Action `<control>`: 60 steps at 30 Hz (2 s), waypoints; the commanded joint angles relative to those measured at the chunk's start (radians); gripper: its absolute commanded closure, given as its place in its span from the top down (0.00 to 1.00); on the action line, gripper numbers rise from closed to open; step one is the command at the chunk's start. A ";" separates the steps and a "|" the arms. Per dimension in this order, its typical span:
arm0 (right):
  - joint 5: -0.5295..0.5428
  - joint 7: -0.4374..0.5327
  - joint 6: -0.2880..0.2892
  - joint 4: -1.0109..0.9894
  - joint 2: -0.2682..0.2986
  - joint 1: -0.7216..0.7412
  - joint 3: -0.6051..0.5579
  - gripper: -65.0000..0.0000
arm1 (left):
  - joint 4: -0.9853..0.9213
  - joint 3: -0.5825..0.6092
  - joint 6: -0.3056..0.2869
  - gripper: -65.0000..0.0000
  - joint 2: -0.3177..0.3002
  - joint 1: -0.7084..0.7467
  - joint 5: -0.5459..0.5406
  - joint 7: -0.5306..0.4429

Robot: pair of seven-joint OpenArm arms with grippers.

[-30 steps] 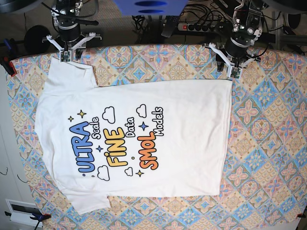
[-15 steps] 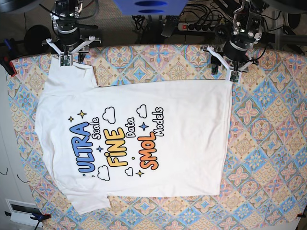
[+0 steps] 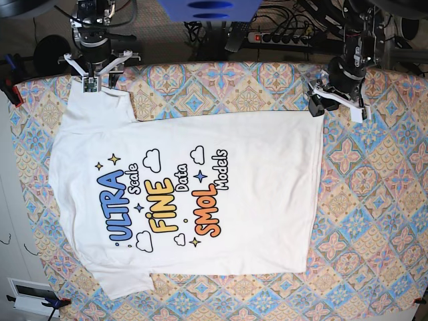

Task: Fold the T-shirt properly
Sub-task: 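Grasp the shoulder seams near the collar with both grippers, then adjust the grips on both shoulders, pulling the shirt toward the robot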

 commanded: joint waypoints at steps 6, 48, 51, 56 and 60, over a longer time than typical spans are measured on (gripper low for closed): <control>-0.001 0.020 -0.001 0.021 0.006 -0.004 0.004 0.43 | -0.125 -0.005 -0.010 0.45 0.010 -0.061 -0.145 -0.015; -0.001 0.015 -0.001 0.021 0.006 -0.004 0.010 0.43 | -0.337 -0.095 -0.010 0.45 0.110 -0.168 -0.249 0.046; -0.001 0.015 -0.001 0.021 0.006 -0.004 0.012 0.43 | -0.384 -0.095 -0.010 0.45 0.111 -0.191 -0.252 0.046; -0.001 0.015 -0.001 0.021 0.006 -0.004 0.013 0.44 | -0.392 -0.094 -0.010 0.28 0.122 -0.210 -0.250 0.071; 0.001 0.015 -0.001 0.014 0.006 0.010 0.059 0.44 | -0.390 -0.094 -0.040 0.03 0.122 -0.207 -0.252 0.086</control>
